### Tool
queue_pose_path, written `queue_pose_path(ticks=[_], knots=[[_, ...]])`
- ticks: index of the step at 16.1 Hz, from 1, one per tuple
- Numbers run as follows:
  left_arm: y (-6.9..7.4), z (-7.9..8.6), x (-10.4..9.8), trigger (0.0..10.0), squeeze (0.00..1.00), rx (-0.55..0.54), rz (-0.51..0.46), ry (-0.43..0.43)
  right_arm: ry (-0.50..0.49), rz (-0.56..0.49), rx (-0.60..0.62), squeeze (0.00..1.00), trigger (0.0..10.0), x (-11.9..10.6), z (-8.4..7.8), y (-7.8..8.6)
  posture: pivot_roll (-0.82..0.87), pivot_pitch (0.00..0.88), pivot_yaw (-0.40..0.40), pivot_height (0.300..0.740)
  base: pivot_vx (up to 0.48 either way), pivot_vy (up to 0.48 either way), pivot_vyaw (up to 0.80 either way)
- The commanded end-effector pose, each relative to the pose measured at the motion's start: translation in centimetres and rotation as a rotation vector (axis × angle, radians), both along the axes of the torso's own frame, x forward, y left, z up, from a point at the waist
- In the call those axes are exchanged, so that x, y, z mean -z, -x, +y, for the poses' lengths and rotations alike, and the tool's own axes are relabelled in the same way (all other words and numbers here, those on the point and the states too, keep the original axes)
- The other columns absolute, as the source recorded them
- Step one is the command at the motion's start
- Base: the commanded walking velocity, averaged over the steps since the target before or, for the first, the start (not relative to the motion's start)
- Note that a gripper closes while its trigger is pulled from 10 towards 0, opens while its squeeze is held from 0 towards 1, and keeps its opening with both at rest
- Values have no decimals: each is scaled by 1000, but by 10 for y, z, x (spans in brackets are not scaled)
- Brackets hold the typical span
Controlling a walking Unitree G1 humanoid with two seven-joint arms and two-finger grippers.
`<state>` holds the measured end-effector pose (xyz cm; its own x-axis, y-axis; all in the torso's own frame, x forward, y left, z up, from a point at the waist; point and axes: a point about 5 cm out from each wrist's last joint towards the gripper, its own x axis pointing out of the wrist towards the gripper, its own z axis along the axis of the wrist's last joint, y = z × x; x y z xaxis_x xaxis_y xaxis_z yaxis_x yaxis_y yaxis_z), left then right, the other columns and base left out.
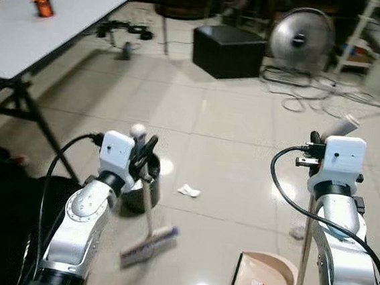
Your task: Sweep floor
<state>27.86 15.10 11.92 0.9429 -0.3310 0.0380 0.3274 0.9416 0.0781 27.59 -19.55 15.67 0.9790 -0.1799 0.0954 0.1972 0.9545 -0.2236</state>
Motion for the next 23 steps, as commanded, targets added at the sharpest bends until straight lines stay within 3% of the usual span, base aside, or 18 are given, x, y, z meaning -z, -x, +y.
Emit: queue_pose_path(ticks=[1,7,12,17,23], knots=[[-2,-2,-16,10000,0,20,-72,18,9,-39,-15,0,10000,-12,2,-3,13,0,73,740,0,0,-800],[-6,-11,-26,10000,0,51,-101,45,15,-48,9,0,10000,-11,-1,2,7,0,83,740,244,0,-763],[-10,-6,-30,10000,0,-4,-120,21,137,-62,32,0,10000,-15,-1,-3,9,0,80,740,315,0,0],[-14,6,-31,10000,0,-85,-119,3,131,-101,-97,0,10000,-23,13,-7,18,0,72,740,318,0,160],[-14,12,-31,10000,0,-124,-123,-7,128,-133,-146,0,10000,-25,22,-11,24,0,53,740,317,0,533]])
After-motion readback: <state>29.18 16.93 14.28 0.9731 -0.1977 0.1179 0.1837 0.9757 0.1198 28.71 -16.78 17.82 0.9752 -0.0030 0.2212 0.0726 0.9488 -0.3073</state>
